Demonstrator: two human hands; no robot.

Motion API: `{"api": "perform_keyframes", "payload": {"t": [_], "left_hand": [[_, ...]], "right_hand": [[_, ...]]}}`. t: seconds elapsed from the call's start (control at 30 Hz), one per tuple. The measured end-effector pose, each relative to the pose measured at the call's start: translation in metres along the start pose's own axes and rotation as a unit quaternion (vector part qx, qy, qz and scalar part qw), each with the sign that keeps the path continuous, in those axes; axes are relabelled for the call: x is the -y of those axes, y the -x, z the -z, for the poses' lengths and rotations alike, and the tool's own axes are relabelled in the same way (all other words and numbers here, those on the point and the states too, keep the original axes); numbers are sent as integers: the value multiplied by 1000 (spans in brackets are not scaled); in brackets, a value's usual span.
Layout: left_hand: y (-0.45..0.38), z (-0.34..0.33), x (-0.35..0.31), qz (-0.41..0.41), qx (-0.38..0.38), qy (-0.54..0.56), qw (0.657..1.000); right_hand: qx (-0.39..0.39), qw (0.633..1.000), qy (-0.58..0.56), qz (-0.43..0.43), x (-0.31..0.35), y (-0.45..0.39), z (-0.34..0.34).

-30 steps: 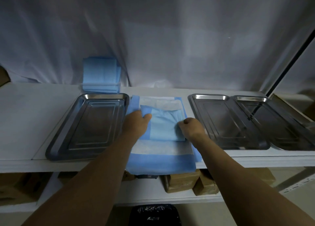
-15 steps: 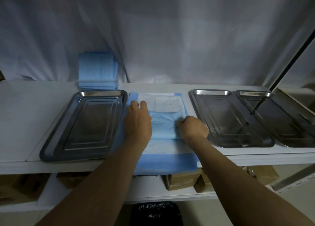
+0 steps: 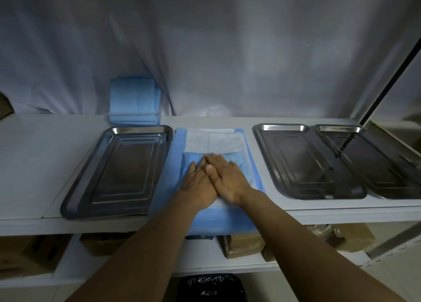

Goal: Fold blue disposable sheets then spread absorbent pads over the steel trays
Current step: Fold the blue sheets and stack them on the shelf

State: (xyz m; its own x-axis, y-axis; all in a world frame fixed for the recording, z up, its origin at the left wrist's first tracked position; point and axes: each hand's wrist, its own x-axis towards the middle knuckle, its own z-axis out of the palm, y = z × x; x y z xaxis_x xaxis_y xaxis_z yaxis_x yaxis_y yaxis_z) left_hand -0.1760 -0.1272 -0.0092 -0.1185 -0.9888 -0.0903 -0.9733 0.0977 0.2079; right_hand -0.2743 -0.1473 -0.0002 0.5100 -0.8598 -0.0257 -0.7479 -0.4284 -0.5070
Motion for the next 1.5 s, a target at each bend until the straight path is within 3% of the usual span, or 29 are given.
{"api": "perform_keyframes", "payload": {"t": [0.23,0.5,0.73,0.8,0.87,0.93,1.07,1.37,1.5], "left_hand": [[-7,-4,6,64,19,9,998],[-8,-7,14,72,8,45,996],[0,2,29,39,77,30,996],[2,2,30,38,79,39,995],[3,1,29,40,76,48,995],[3,0,29,43,73,49,995],[4,-3,26,54,54,40,996],[-1,-8,22,102,38,79,991],[-6,-2,16,160,-99,174,967]], "right_hand": [[29,992,99,-76,-20,-4,-2],[13,991,67,-112,-29,-5,-2],[24,990,73,-122,-37,-10,5],[-22,987,106,-116,-39,-7,10],[-127,973,110,-159,-39,0,17],[-181,953,57,-238,-36,7,26],[-76,929,-96,-349,-35,7,36],[-83,878,-321,-345,-29,6,42],[-89,819,-500,-267,-15,-2,43]]}}
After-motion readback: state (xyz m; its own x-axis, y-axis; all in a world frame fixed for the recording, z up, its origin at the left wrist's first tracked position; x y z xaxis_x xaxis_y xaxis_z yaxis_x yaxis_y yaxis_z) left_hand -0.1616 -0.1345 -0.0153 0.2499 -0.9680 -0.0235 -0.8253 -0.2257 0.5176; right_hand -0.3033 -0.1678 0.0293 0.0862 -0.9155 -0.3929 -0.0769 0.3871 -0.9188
